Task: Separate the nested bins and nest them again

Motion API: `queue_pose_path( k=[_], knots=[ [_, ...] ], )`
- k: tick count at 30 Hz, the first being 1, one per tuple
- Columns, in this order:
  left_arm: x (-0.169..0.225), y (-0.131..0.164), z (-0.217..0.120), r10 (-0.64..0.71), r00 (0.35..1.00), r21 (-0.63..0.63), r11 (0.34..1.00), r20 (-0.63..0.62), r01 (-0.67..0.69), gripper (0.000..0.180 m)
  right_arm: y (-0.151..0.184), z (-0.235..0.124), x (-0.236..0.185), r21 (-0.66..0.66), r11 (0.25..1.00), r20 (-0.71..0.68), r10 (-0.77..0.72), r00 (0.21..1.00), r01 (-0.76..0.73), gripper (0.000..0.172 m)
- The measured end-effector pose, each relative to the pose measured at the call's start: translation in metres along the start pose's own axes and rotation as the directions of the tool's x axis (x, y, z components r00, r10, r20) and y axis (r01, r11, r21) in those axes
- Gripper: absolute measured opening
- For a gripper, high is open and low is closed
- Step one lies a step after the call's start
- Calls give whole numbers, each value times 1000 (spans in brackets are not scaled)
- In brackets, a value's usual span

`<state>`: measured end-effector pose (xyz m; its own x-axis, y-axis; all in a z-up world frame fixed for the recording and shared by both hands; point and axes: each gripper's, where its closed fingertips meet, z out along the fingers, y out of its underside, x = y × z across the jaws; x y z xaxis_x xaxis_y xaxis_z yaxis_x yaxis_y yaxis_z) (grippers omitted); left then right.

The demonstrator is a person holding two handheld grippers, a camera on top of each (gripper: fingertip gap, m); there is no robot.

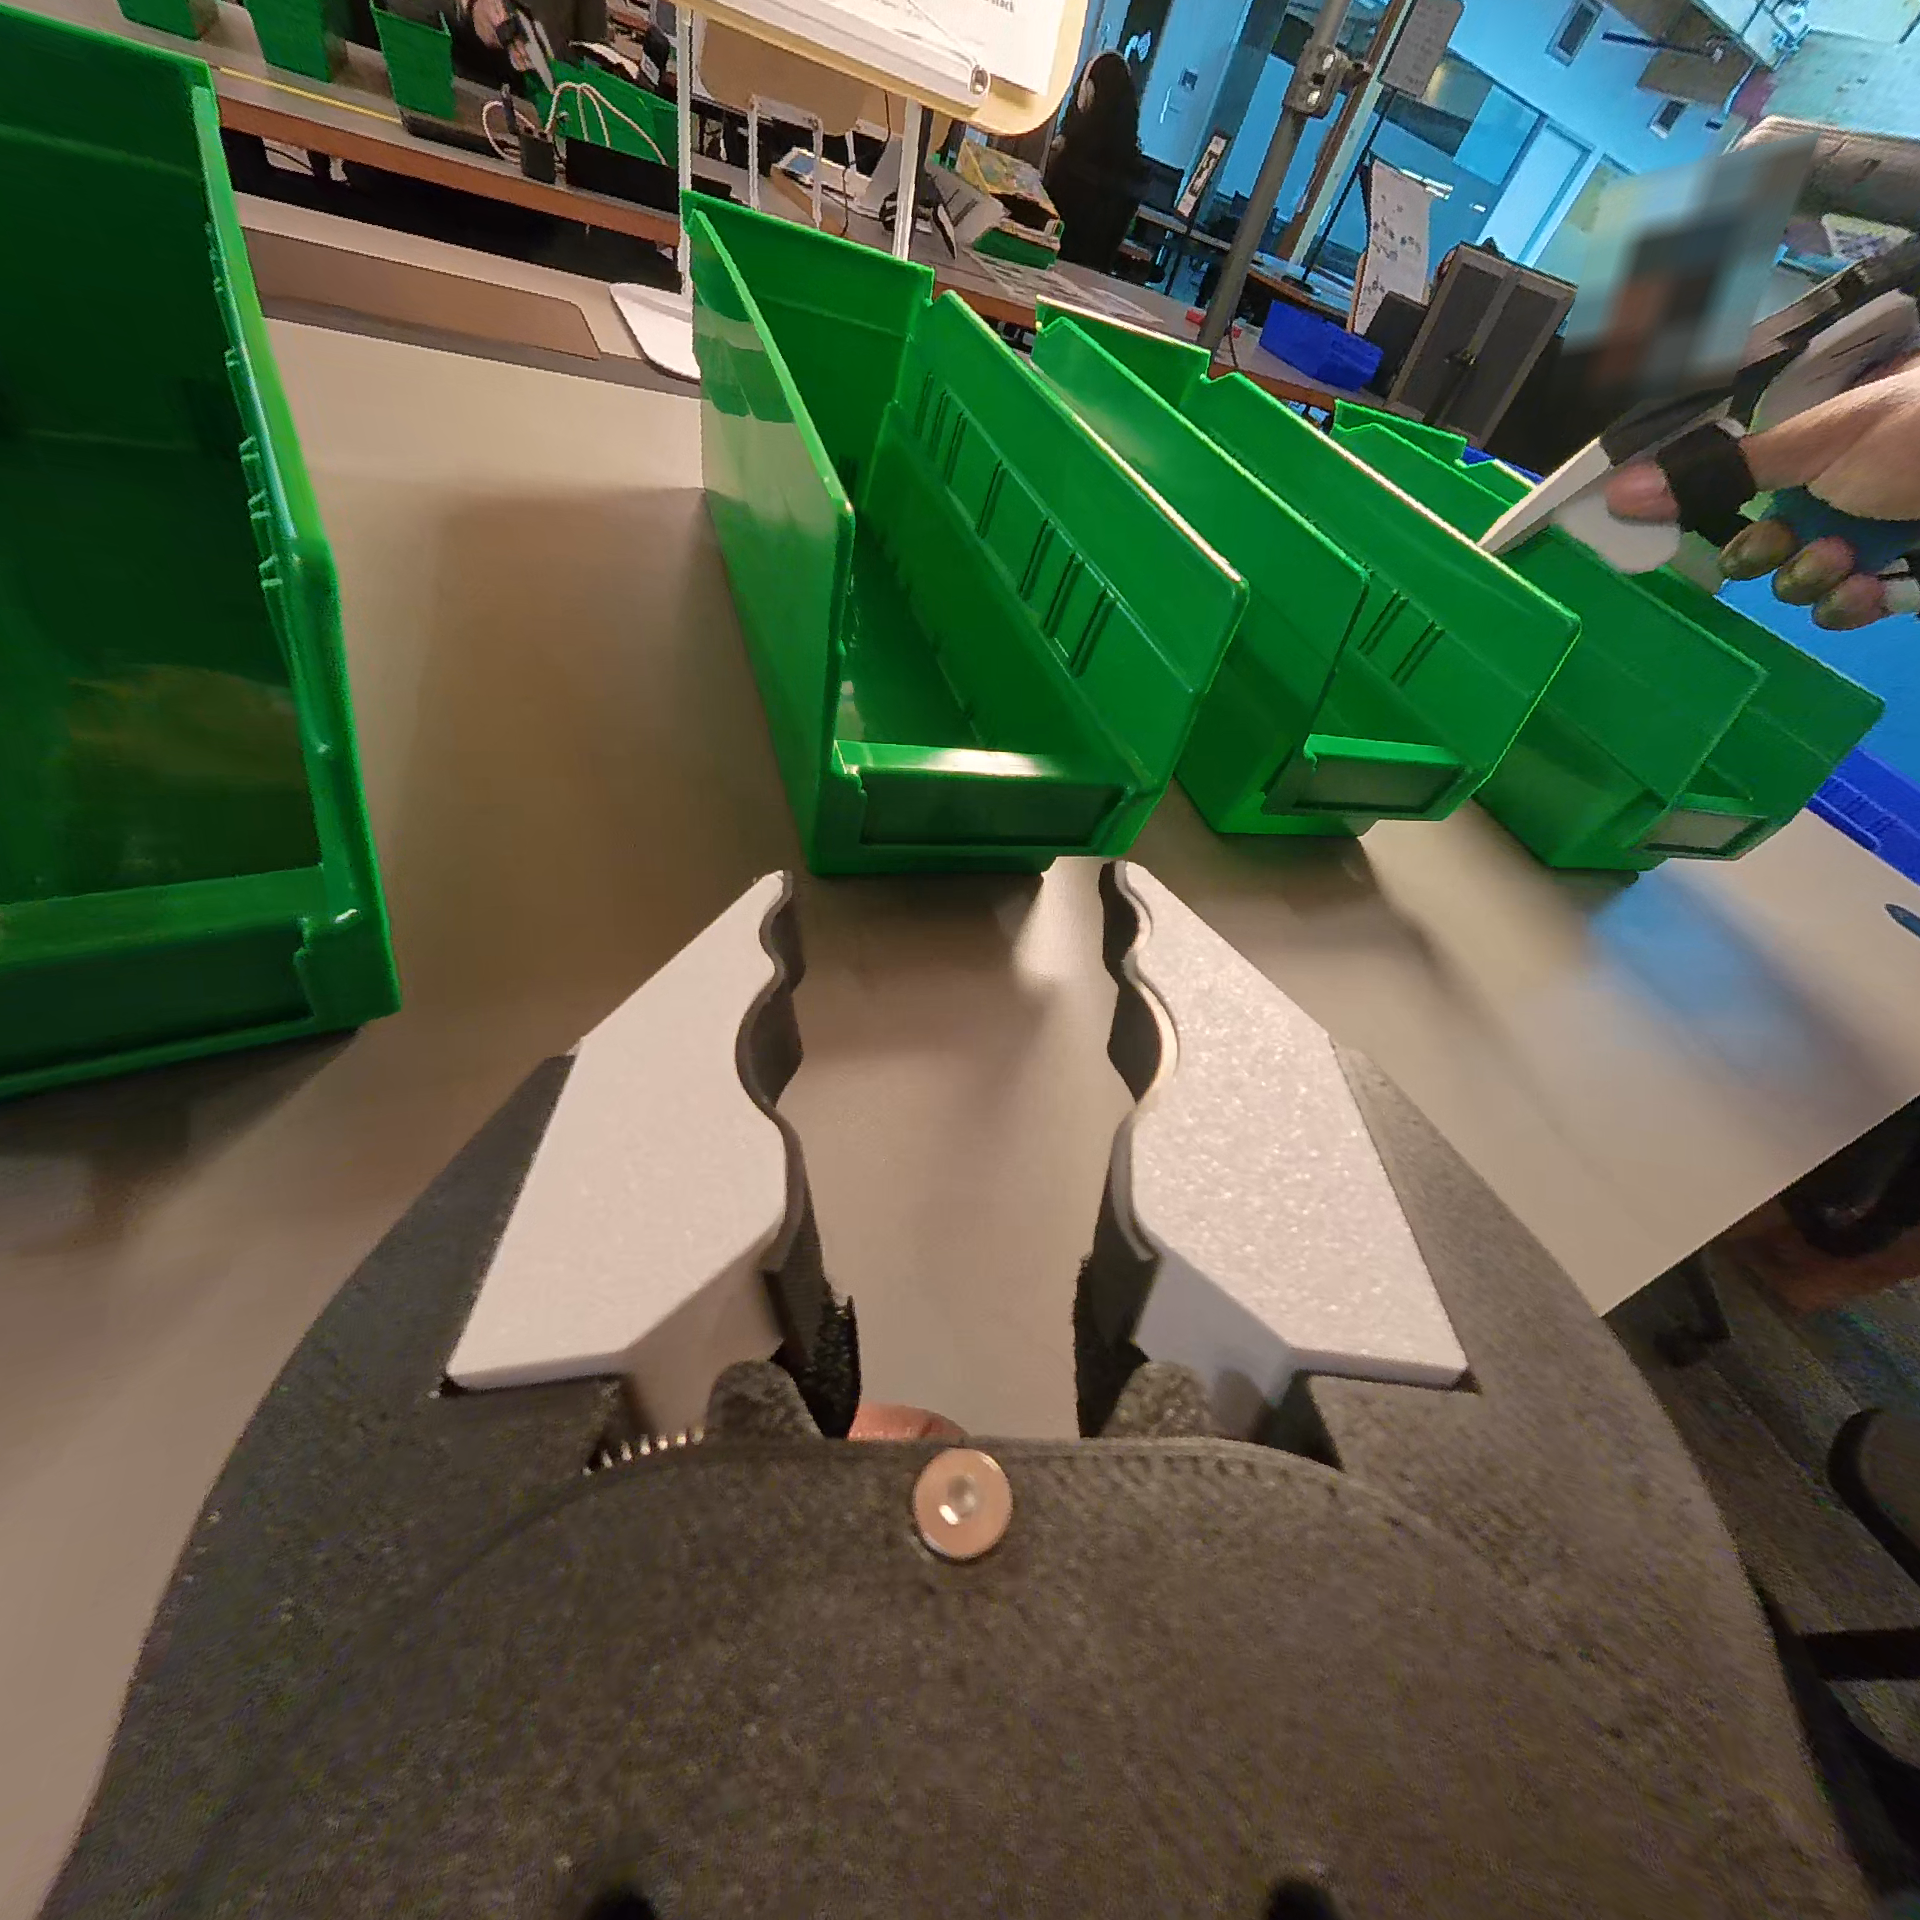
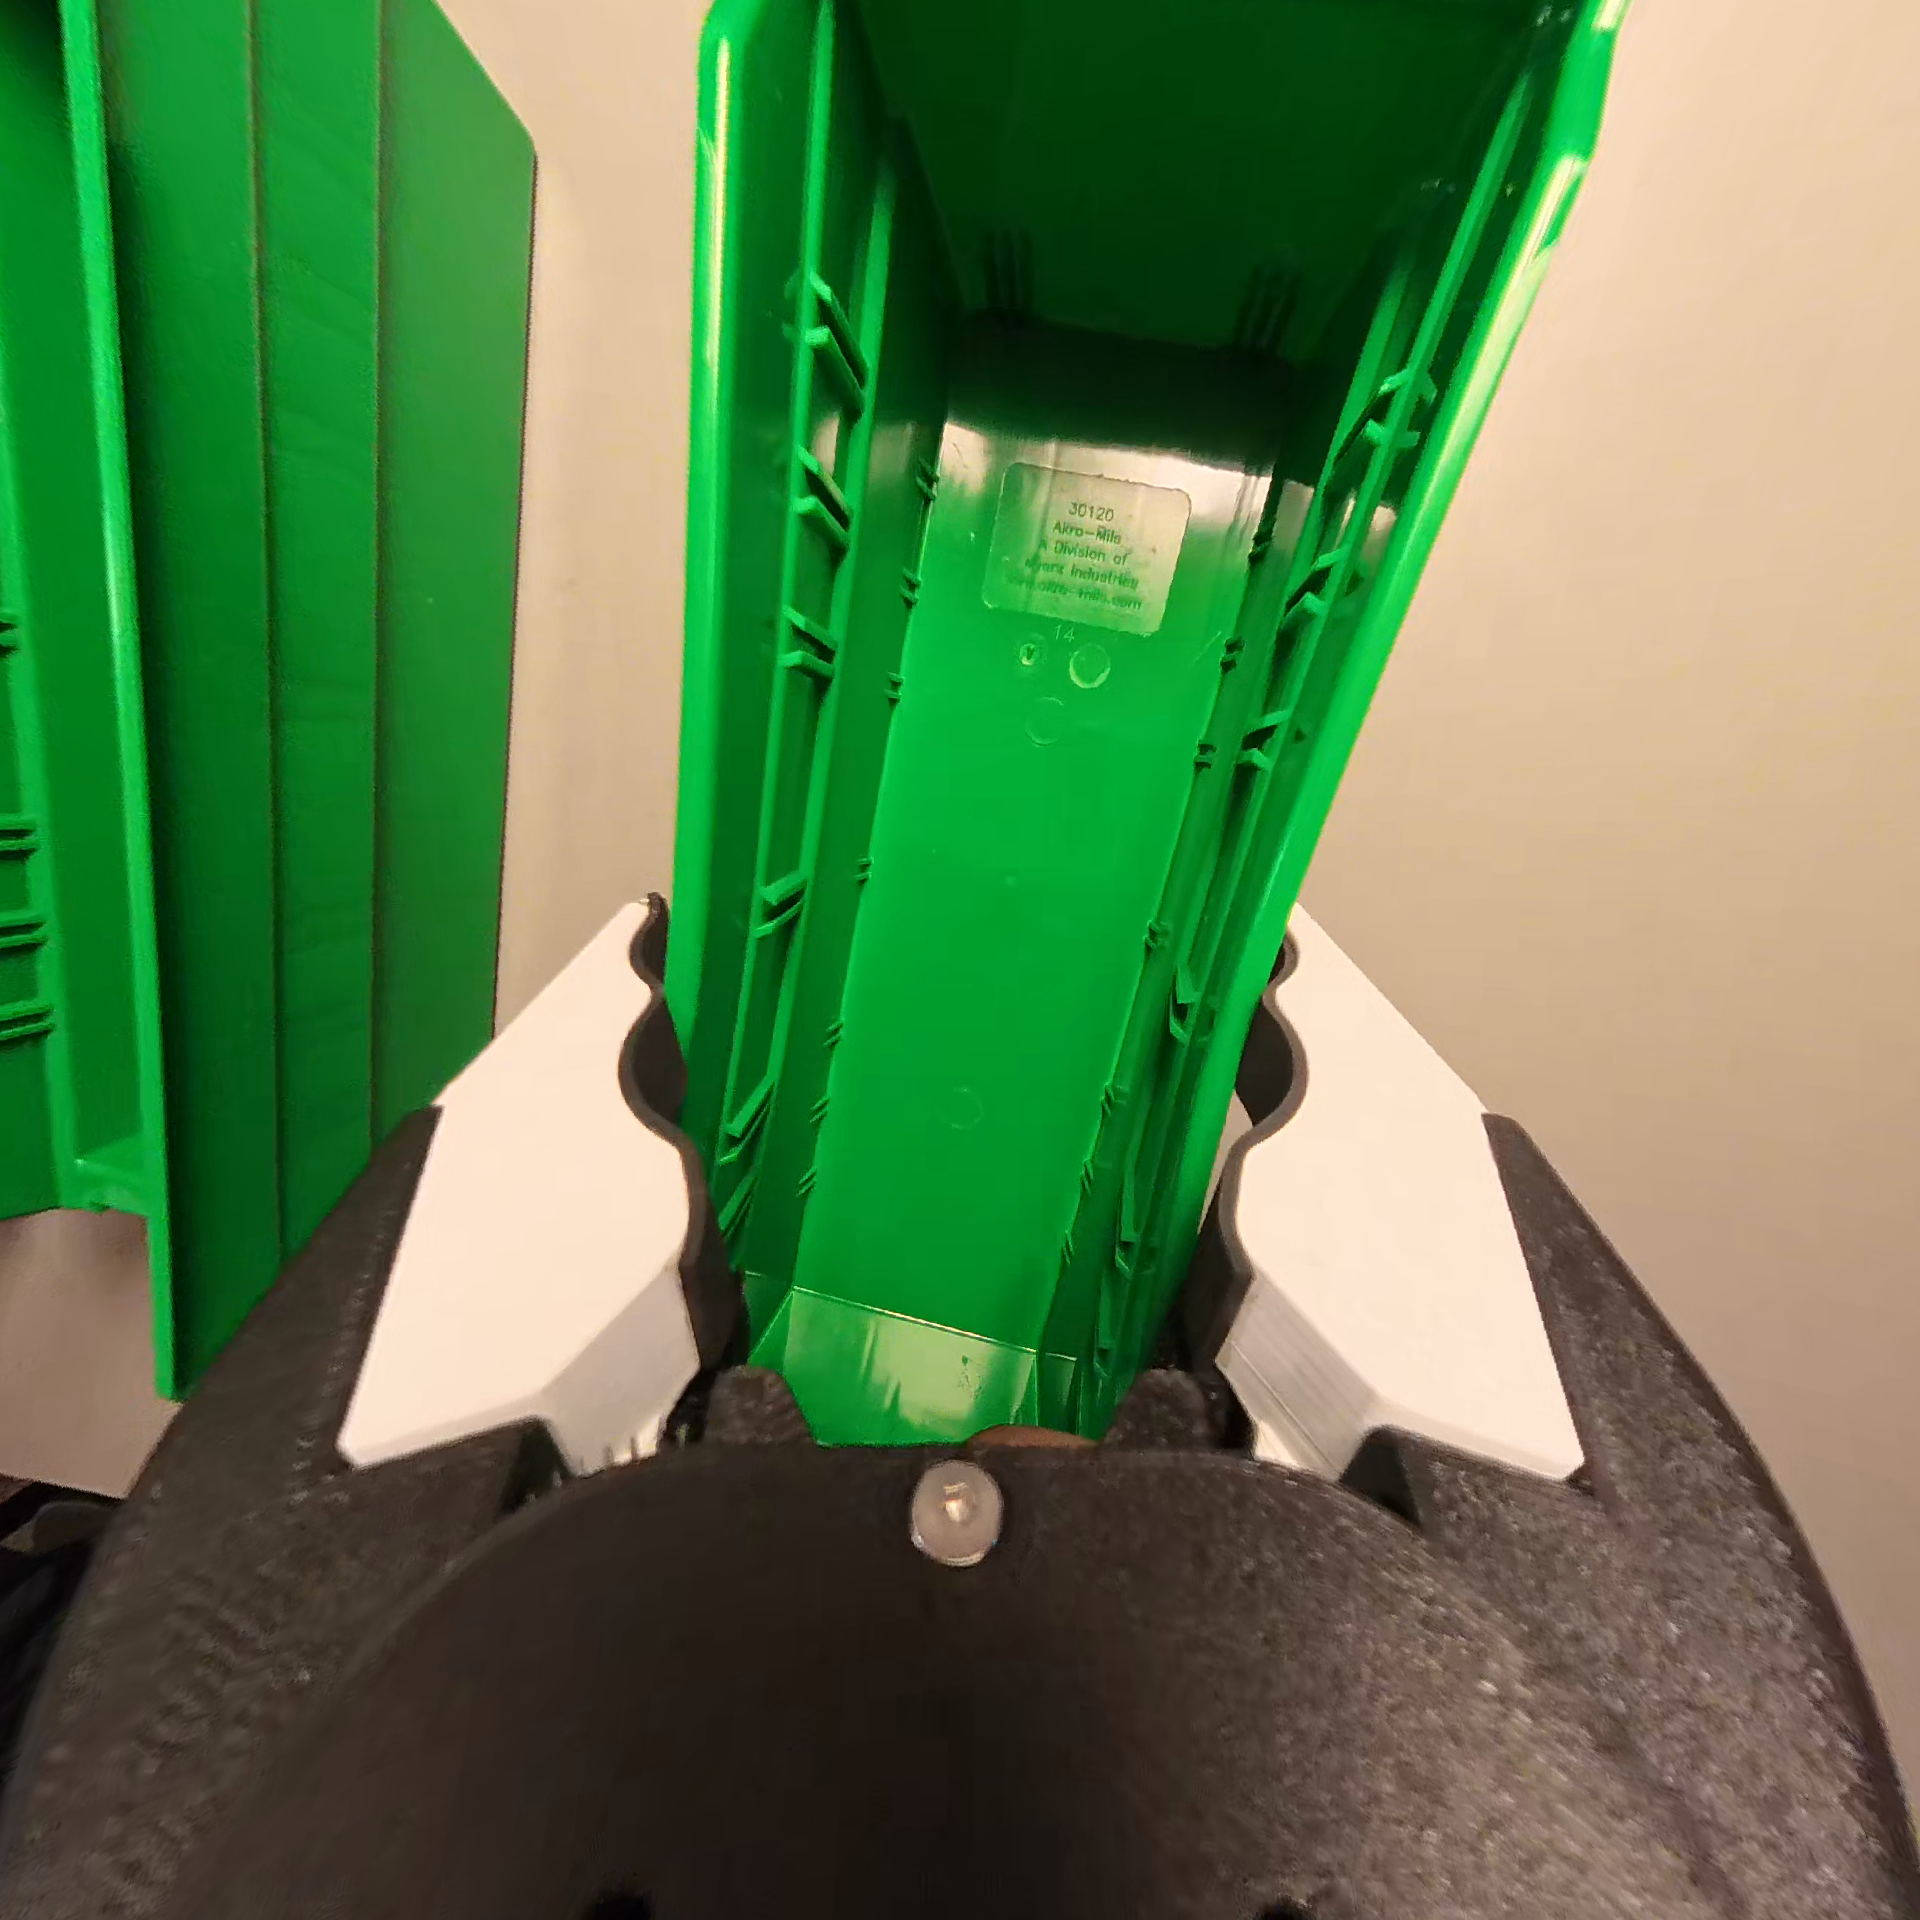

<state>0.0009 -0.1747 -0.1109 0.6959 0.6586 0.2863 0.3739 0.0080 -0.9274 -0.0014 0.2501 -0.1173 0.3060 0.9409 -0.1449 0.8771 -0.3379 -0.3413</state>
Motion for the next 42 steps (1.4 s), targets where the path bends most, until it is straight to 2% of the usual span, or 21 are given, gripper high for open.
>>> queue_pose_path(
  k=[5,10,15,19,23,26,34,42],
  knots=[
    [0,0,0,-5,1000,-1,1000,-3,5,57,-3,-9,-9,17,1000,48,5,999,-6,107],
    [0,1,1,-1,1000,-6,1000,1,1,56,-22,-48,-33,91,996,109,-13,994,3,107],
    [0,1,1,5,1000,-8,1000,8,-5,56,-43,-96,-86,170,985,212,-55,976,18,108],
    [0,0,0,3,1000,4,1000,7,-3,55,-53,-115,-138,196,981,304,-73,950,13,109],
    [0,-1,-1,-7,1000,10,1000,-4,8,55,-56,-109,-183,182,983,384,-65,921,-7,109],
    [0,-1,-2,-15,1000,14,1000,-14,15,54,-56,-93,-200,161,987,390,-41,920,-25,109],
    [1,-1,-1,-35,999,10,999,-32,35,54,-66,-59,-194,170,984,250,10,968,-54,112],
    [1,-1,-1,-32,999,7,999,-32,32,53,-72,-46,-186,173,985,140,1,990,-25,115]
  ],
)
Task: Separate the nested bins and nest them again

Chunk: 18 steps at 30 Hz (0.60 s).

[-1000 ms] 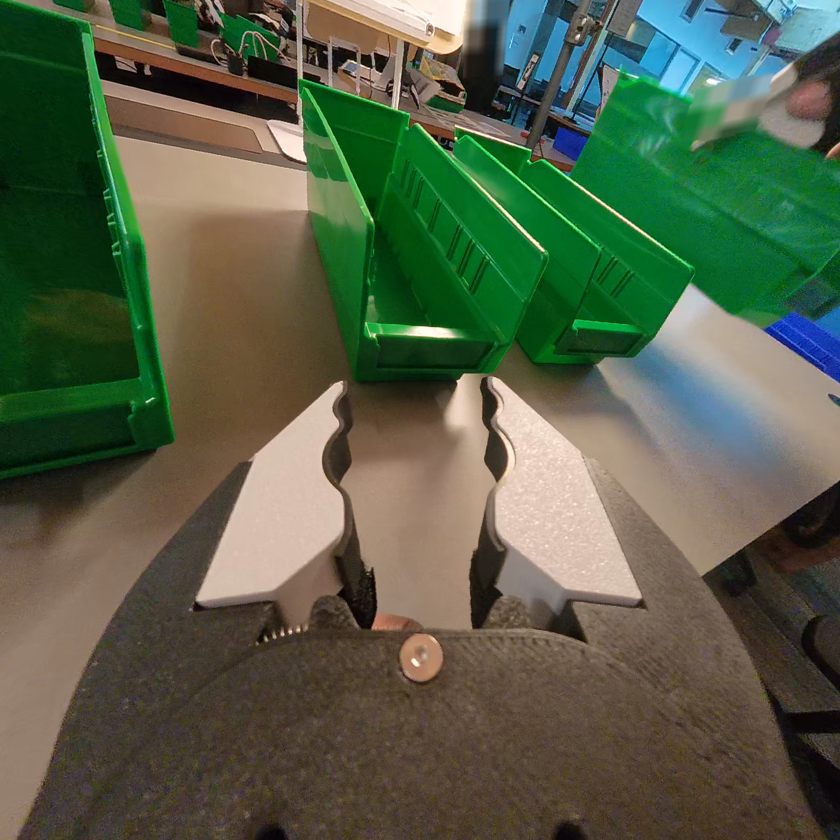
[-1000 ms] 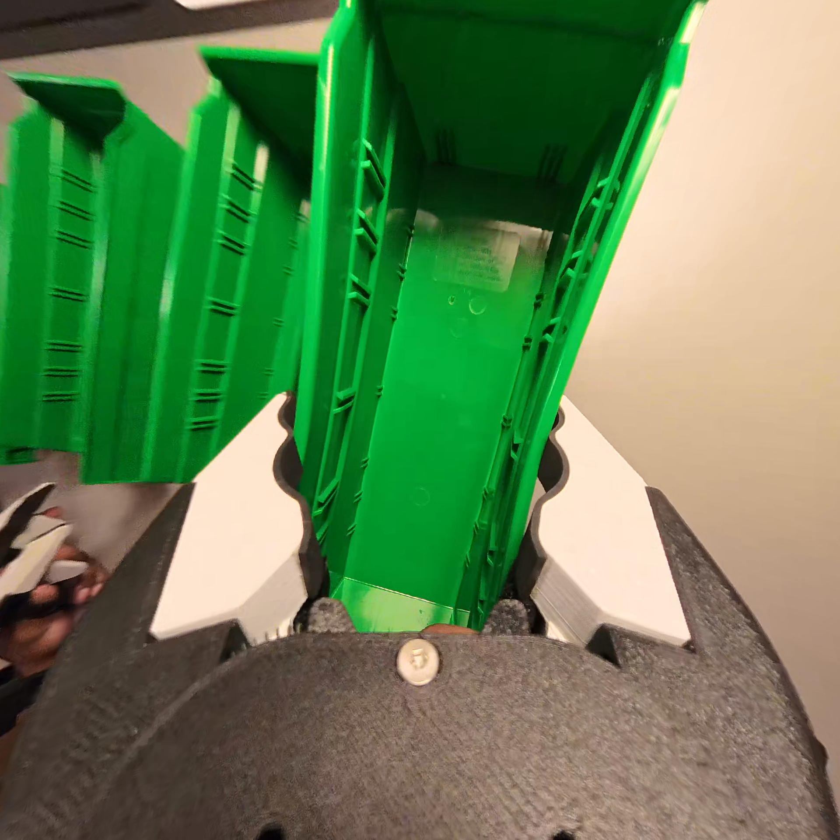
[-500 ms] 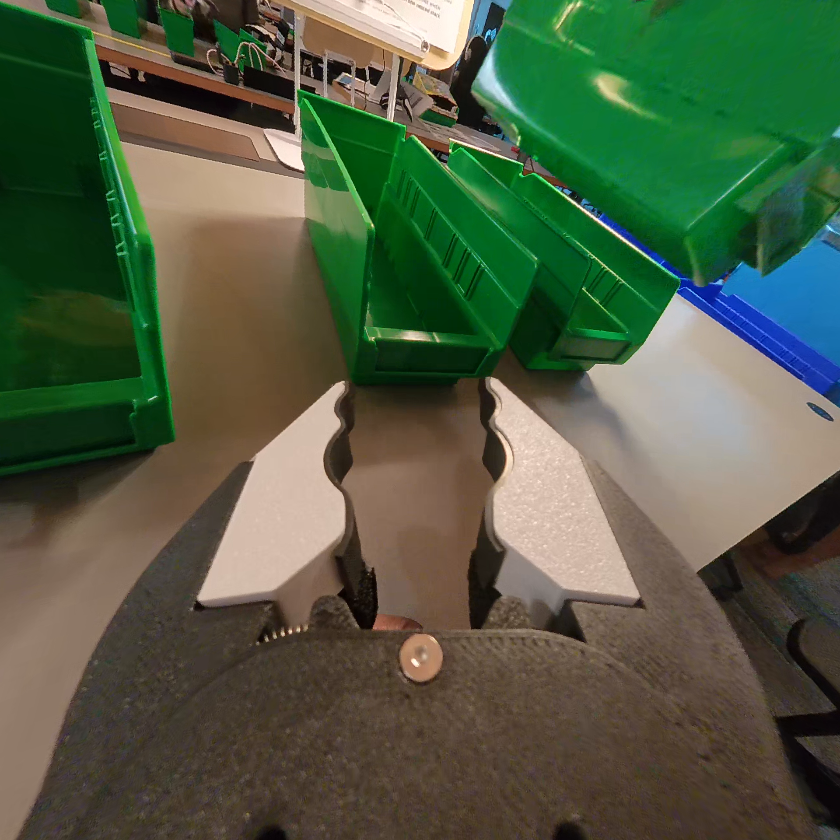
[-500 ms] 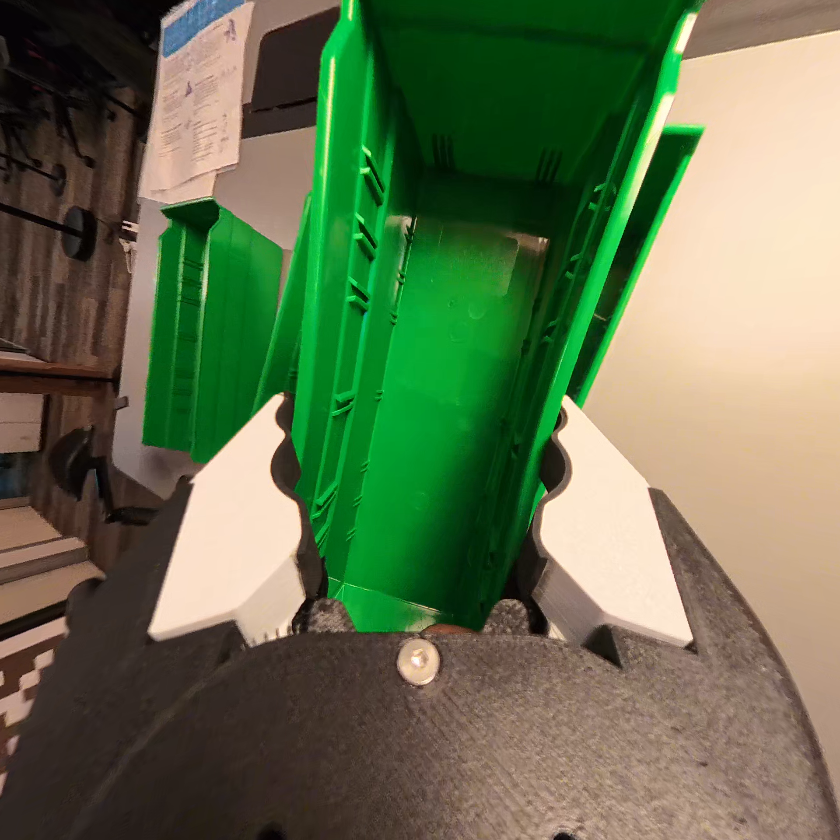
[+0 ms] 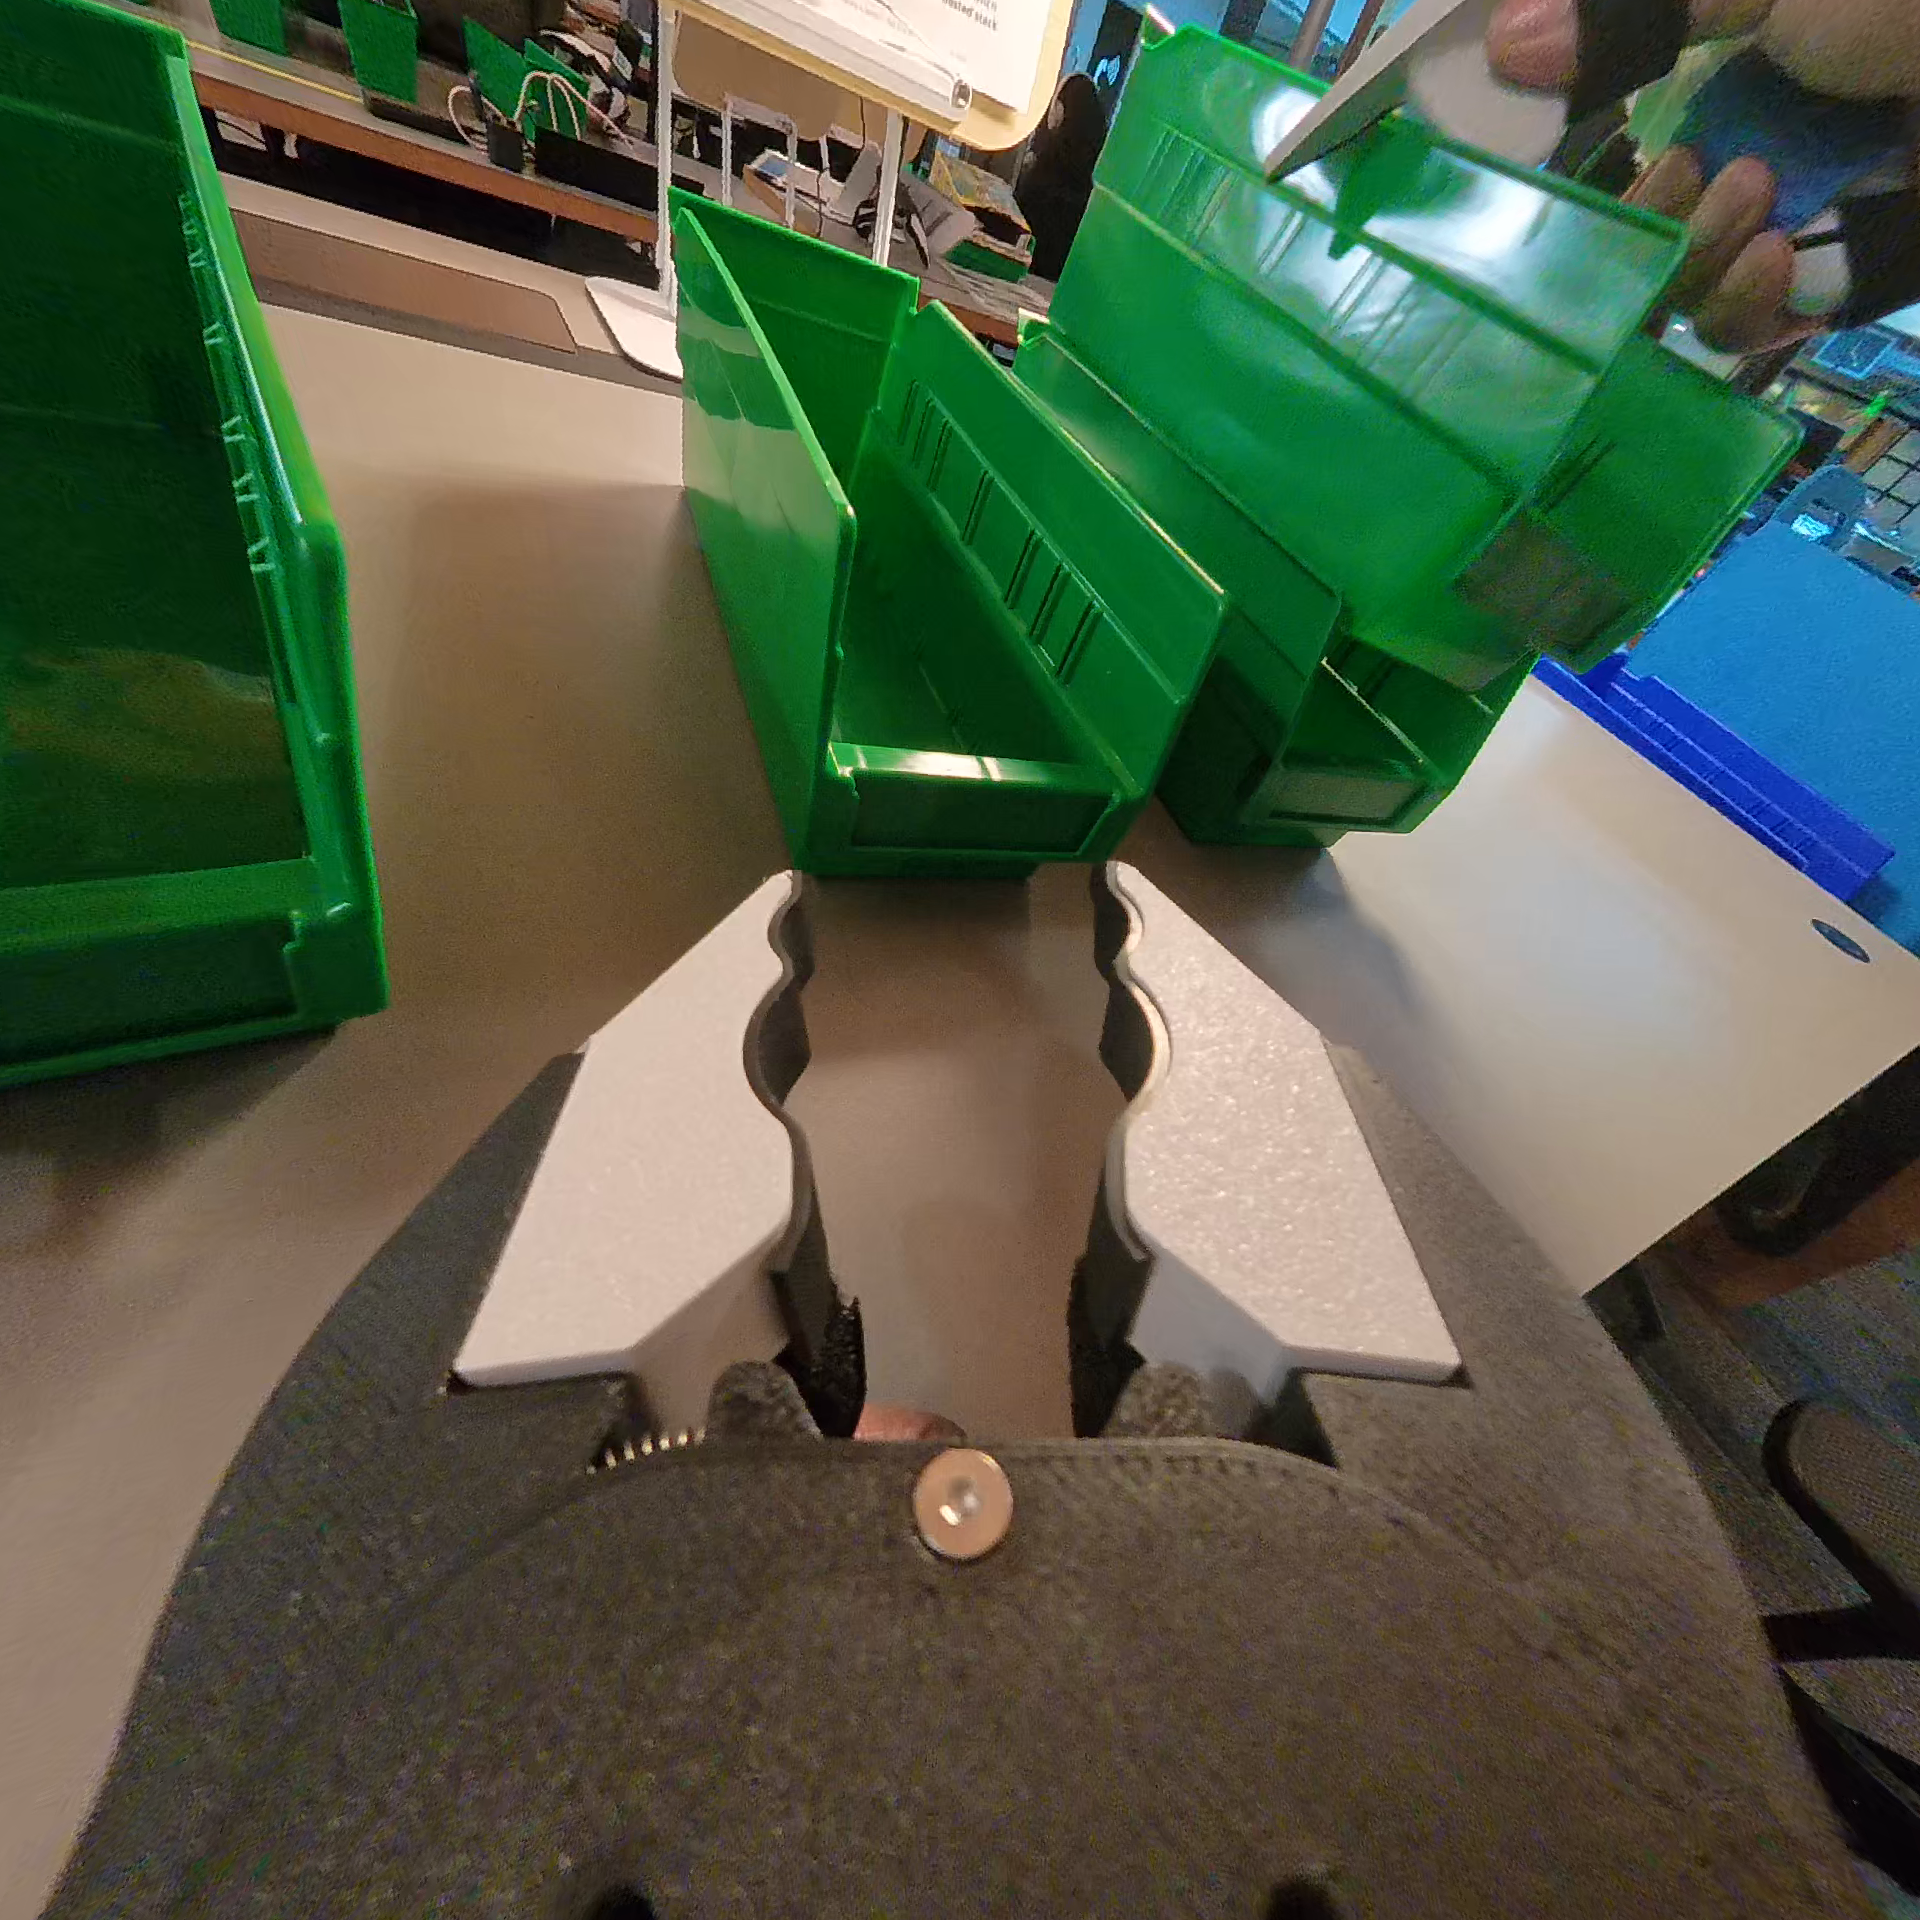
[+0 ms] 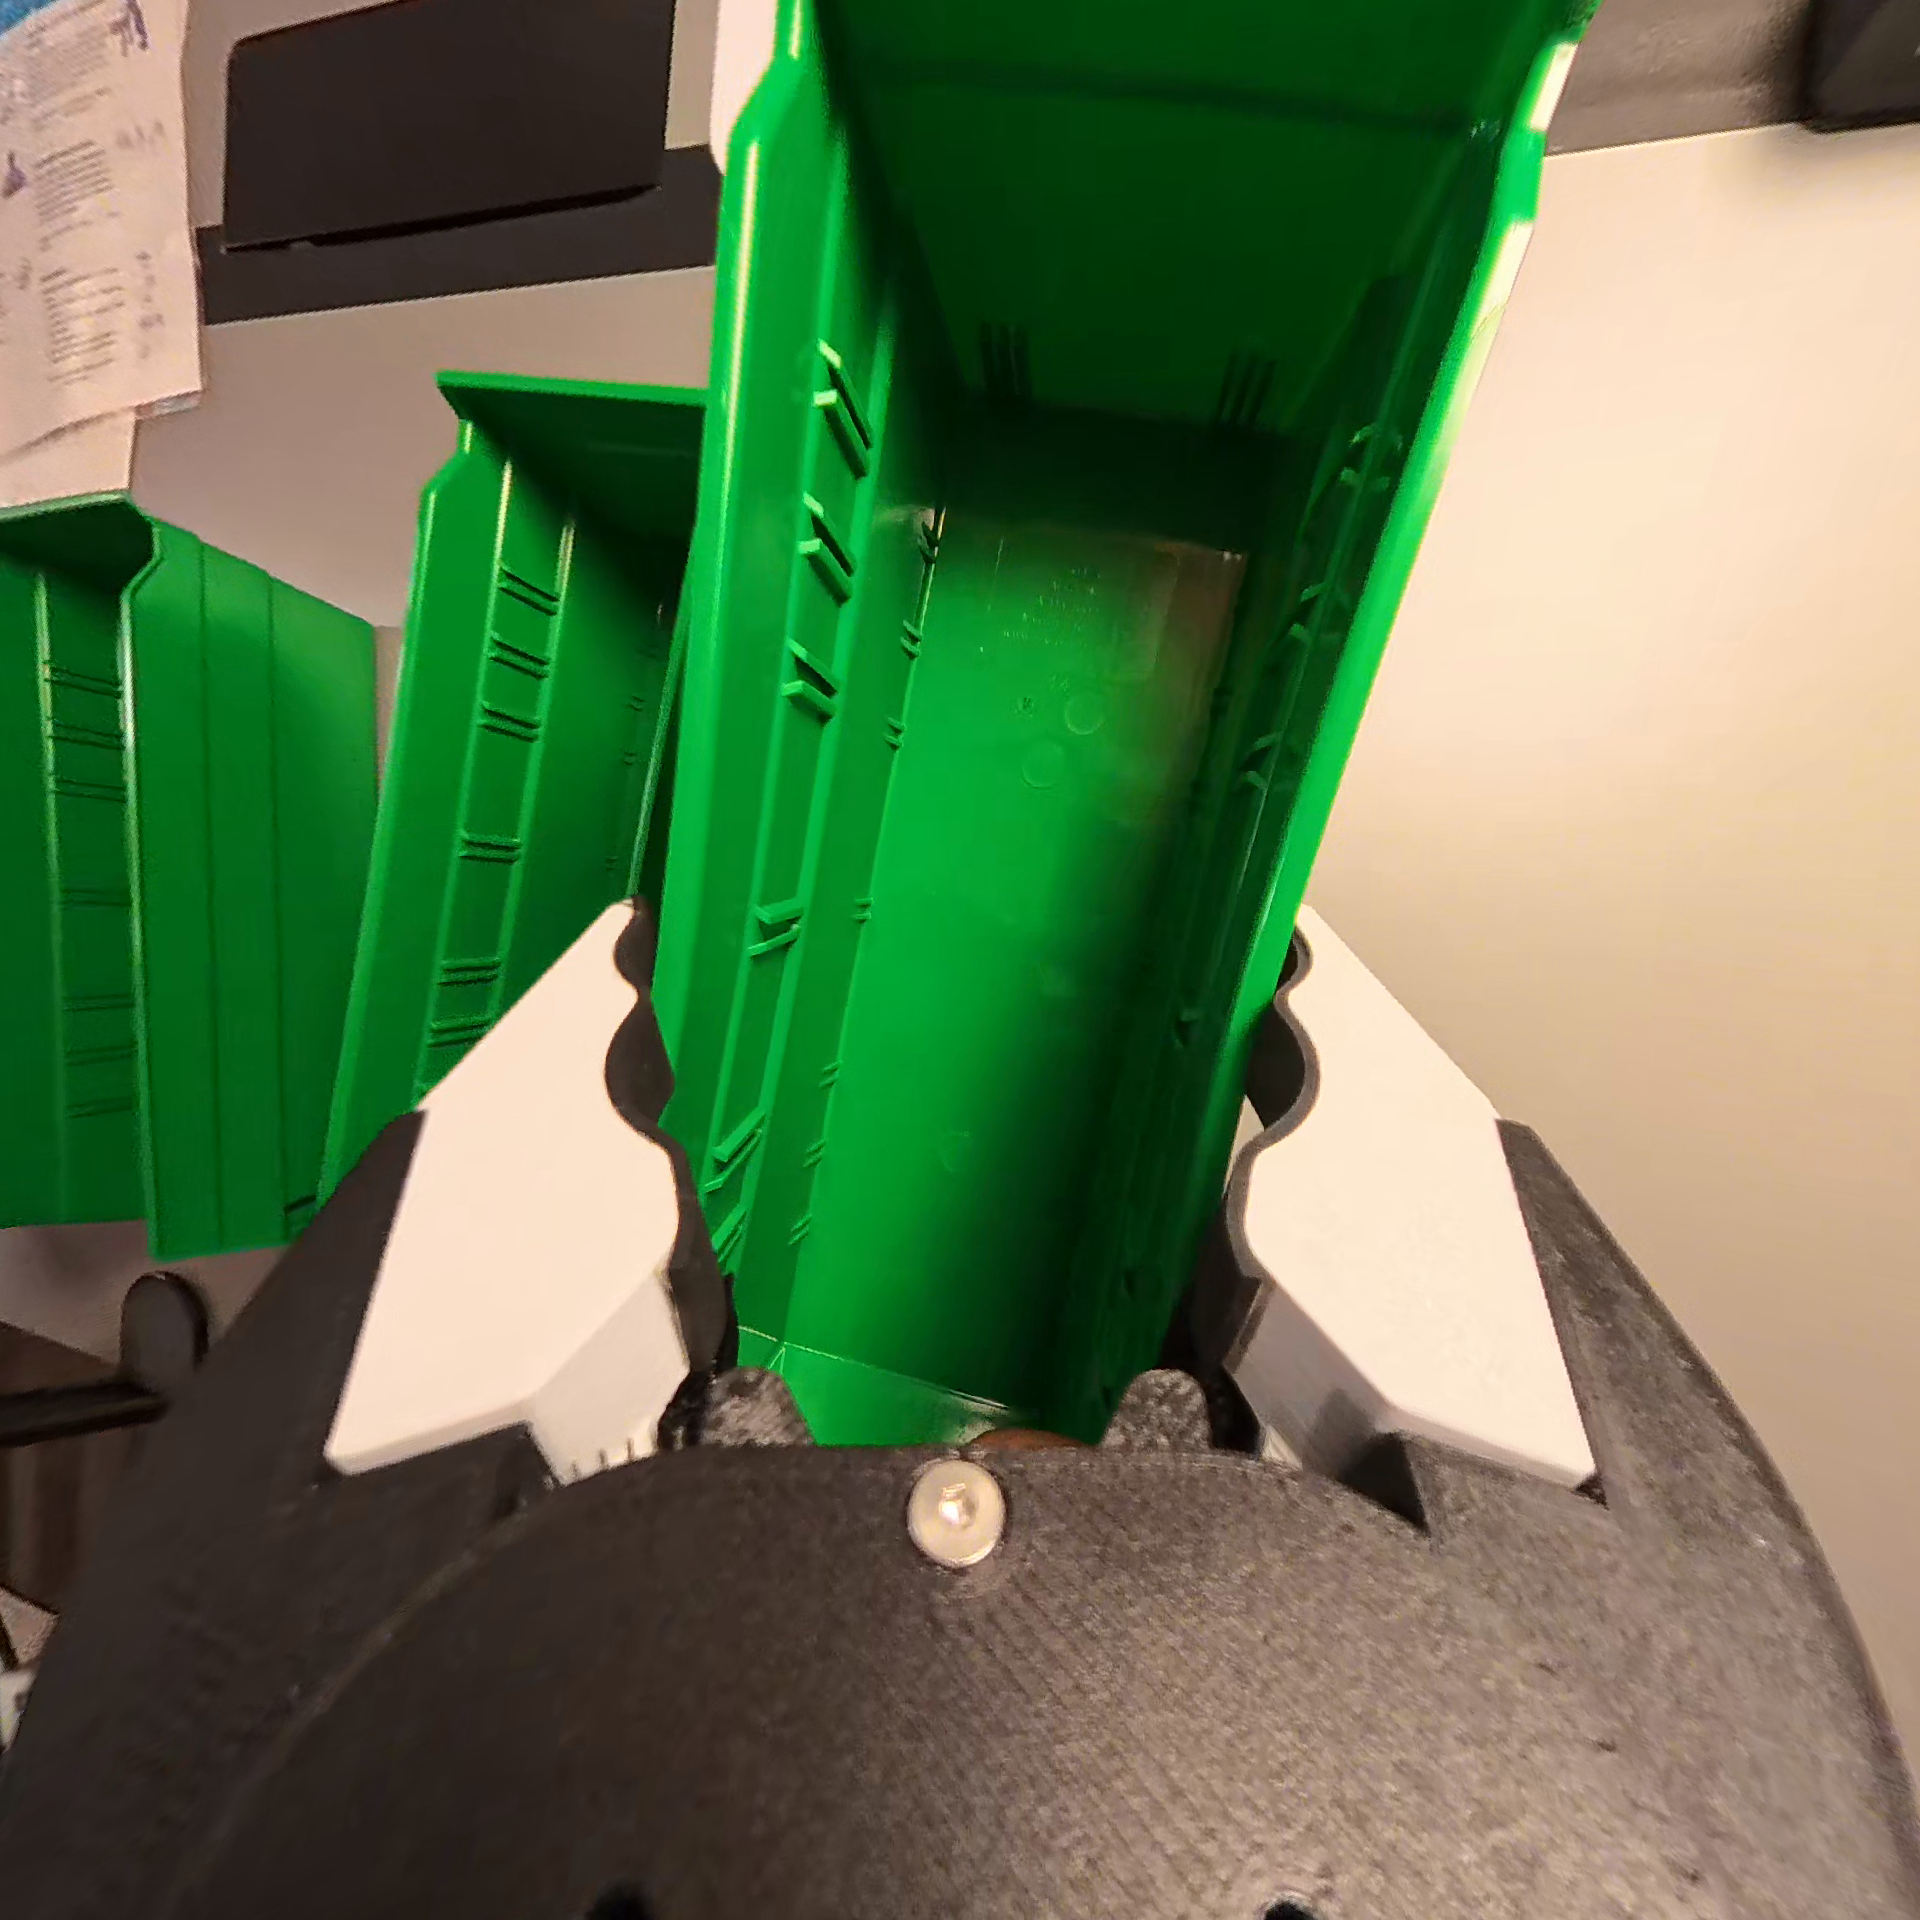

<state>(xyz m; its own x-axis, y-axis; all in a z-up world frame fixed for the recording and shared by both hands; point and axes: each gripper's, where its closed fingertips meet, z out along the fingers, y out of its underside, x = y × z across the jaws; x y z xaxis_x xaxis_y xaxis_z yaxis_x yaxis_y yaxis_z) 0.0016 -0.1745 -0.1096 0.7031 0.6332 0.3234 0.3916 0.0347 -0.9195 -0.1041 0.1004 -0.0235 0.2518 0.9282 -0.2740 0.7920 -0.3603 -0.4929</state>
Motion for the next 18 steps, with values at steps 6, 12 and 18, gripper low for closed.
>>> queue_pose_path(
  k=[6,12,18],
  knots=[
    [0,-1,-1,-1,1000,10,1000,-3,1,52,2,22,6,32,999,-22,20,1000,-19,121],
    [1,0,-1,-1,1000,5,1000,-6,1,52,8,36,11,44,998,-29,42,999,-41,128],
    [0,-1,-1,-3,1000,9,1000,-7,3,51,4,34,-4,87,995,20,42,999,-44,128]
  ],
)
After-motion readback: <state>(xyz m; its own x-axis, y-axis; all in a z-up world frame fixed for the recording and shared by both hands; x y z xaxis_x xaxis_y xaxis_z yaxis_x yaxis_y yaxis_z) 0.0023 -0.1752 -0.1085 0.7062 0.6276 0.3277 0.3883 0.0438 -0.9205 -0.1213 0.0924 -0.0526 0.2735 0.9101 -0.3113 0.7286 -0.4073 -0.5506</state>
